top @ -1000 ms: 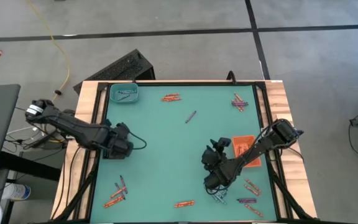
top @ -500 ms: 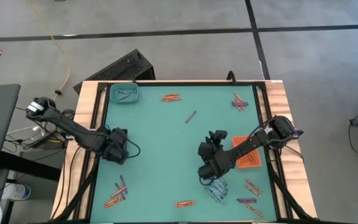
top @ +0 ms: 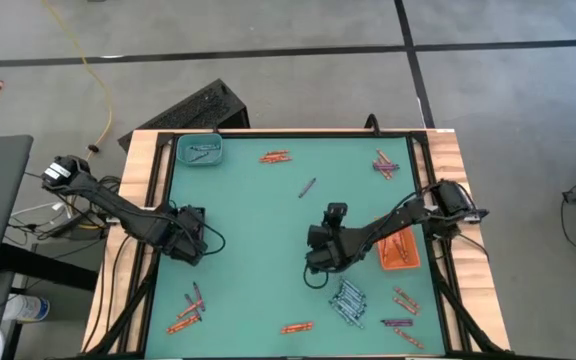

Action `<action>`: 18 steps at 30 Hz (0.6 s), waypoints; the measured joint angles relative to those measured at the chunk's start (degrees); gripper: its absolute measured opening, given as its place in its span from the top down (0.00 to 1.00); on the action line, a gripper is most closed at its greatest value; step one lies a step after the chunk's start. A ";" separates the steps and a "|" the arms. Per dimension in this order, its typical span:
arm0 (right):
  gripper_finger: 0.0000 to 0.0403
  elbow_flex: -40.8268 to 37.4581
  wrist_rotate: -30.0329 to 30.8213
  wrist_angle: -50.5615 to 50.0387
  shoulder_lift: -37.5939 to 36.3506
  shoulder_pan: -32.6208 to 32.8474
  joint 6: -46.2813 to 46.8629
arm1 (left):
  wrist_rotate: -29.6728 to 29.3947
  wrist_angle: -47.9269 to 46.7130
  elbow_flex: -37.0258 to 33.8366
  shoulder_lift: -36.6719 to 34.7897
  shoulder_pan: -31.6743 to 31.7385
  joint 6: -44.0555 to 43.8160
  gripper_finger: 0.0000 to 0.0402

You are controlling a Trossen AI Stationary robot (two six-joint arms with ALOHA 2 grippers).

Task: Sort crayons
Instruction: Put the purple crayon into the black bin

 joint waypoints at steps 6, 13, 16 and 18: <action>0.56 0.00 -3.17 1.47 -2.96 -3.07 -11.02 | -2.70 0.35 0.00 0.00 -1.32 -2.48 0.75; 0.56 0.00 -15.53 9.43 -11.71 -9.05 -28.58 | -8.80 7.29 2.74 0.00 -3.26 0.26 0.69; 0.56 0.00 -26.43 12.33 -14.99 -12.28 -35.64 | -11.23 15.48 3.92 -0.02 -4.34 7.57 0.69; 0.56 0.00 -31.96 12.91 -16.39 -14.53 -39.33 | -12.43 22.53 4.08 -0.02 -5.18 13.32 0.69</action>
